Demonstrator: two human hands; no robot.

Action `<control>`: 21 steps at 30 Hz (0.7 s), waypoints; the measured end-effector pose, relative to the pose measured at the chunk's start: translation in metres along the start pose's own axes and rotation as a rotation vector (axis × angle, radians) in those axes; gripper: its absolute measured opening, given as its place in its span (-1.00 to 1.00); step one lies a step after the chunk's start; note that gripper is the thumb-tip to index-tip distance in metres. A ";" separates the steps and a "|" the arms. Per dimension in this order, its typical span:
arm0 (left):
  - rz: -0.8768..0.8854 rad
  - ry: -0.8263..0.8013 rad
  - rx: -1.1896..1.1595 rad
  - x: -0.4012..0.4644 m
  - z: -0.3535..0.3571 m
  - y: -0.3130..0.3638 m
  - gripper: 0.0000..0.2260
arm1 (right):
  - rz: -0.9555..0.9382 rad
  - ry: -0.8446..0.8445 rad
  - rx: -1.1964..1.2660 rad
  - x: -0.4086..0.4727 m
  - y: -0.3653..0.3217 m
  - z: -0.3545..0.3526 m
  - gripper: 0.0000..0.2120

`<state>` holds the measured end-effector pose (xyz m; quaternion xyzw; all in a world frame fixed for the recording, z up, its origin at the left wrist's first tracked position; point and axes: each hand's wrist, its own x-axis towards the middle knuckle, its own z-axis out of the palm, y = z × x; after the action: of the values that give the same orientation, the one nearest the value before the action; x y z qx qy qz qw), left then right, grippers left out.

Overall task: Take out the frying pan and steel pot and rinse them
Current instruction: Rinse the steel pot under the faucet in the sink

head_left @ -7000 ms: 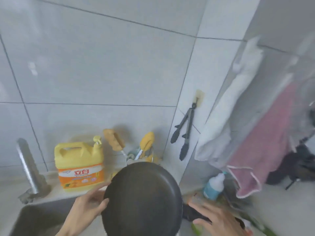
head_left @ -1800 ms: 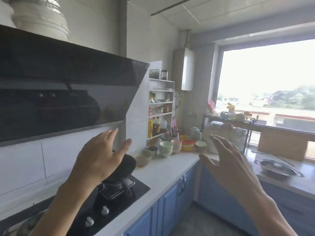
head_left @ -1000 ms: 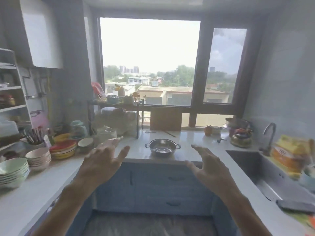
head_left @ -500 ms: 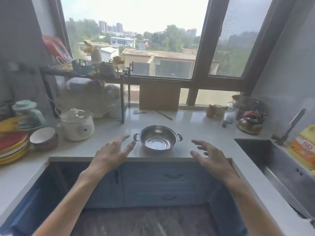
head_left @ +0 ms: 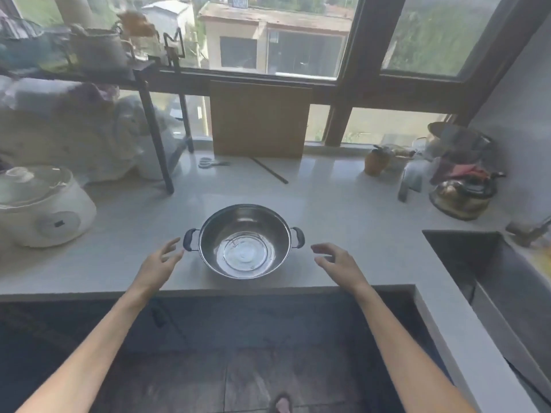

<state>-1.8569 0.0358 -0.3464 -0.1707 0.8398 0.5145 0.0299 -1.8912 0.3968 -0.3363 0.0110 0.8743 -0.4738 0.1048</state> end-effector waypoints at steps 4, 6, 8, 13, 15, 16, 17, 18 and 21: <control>-0.107 -0.007 0.004 0.041 0.020 -0.010 -0.66 | 0.066 -0.072 0.026 0.065 0.031 0.000 -0.74; -0.153 -0.009 0.013 0.060 0.025 -0.013 -0.67 | 0.093 -0.081 0.043 0.091 0.040 0.005 -0.72; -0.193 -0.043 0.033 0.080 0.026 -0.016 -0.68 | 0.126 -0.094 0.049 0.113 0.048 0.011 -0.68; -0.226 -0.122 0.046 0.121 0.030 -0.023 -0.72 | 0.165 -0.182 0.053 0.161 0.056 0.026 -0.68; -0.231 -0.173 0.032 0.137 0.028 -0.031 -0.79 | 0.184 -0.203 0.070 0.176 0.059 0.030 -0.71; -0.236 -0.188 0.039 0.142 0.026 -0.033 -0.82 | 0.202 -0.200 0.083 0.182 0.061 0.032 -0.71; -0.228 -0.194 0.042 0.149 0.023 -0.036 -0.85 | 0.220 -0.196 0.093 0.188 0.063 0.032 -0.71; -0.216 -0.198 0.051 0.158 0.020 -0.039 -0.87 | 0.235 -0.204 0.099 0.192 0.064 0.030 -0.70; -0.203 -0.223 0.075 0.173 0.017 -0.042 -0.86 | 0.264 -0.301 0.092 0.202 0.062 0.022 -0.69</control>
<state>-2.0082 -0.0110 -0.4295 -0.1950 0.8283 0.4930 0.1812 -2.0779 0.3962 -0.4379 0.0593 0.8172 -0.4916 0.2949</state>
